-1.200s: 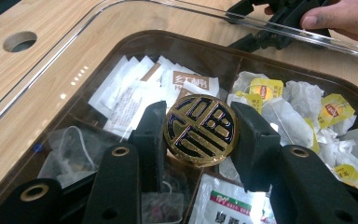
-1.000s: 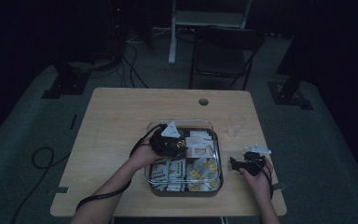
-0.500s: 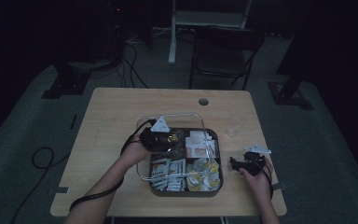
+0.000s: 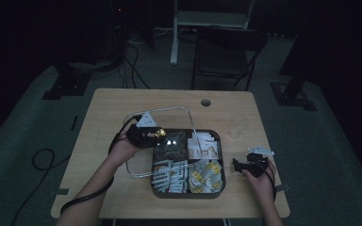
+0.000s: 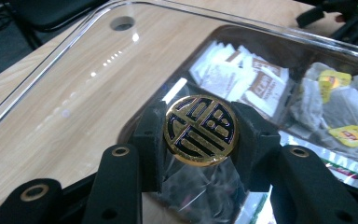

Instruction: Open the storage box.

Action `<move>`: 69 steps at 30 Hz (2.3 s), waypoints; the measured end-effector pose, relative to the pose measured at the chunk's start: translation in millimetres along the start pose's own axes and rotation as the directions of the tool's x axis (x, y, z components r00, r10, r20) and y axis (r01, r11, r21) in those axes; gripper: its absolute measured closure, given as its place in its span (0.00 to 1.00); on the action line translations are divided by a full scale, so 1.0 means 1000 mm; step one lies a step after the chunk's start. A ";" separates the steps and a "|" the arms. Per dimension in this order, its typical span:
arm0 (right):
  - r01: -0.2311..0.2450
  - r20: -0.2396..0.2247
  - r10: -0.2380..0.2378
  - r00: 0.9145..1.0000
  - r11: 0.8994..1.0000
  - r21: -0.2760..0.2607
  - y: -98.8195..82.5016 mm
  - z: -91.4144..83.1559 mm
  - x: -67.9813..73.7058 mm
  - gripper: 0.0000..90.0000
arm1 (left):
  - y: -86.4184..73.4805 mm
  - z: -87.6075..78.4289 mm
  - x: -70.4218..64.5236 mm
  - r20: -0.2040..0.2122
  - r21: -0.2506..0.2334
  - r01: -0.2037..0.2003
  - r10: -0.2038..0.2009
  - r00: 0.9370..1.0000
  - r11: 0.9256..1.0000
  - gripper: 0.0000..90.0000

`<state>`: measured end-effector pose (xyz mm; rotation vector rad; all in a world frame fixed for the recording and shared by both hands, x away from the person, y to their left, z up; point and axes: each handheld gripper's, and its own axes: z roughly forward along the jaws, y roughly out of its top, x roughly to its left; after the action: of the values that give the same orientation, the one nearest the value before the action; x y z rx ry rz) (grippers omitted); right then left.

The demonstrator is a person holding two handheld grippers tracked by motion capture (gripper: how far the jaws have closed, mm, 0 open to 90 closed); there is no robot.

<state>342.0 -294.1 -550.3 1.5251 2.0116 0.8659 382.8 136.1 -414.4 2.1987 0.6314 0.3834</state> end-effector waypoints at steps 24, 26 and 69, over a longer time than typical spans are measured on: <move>-0.003 0.000 0.003 1.000 1.000 0.000 0.000 0.000 0.000 0.12 | -0.043 -0.048 0.055 -0.182 -0.029 0.139 -0.142 0.973 0.990 0.66; -0.002 0.000 0.002 1.000 1.000 0.001 0.000 0.000 0.000 0.13 | -0.048 -0.050 0.058 -0.185 -0.027 0.149 -0.151 0.971 0.988 0.66; -0.002 0.000 0.002 1.000 1.000 0.001 0.000 0.000 0.000 0.13 | -0.141 -0.015 0.105 -0.411 -0.083 0.402 -0.398 0.820 0.912 0.66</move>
<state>341.9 -293.9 -550.3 1.5281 2.0112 0.8666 418.7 281.6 -507.0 1.9257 1.3083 0.6365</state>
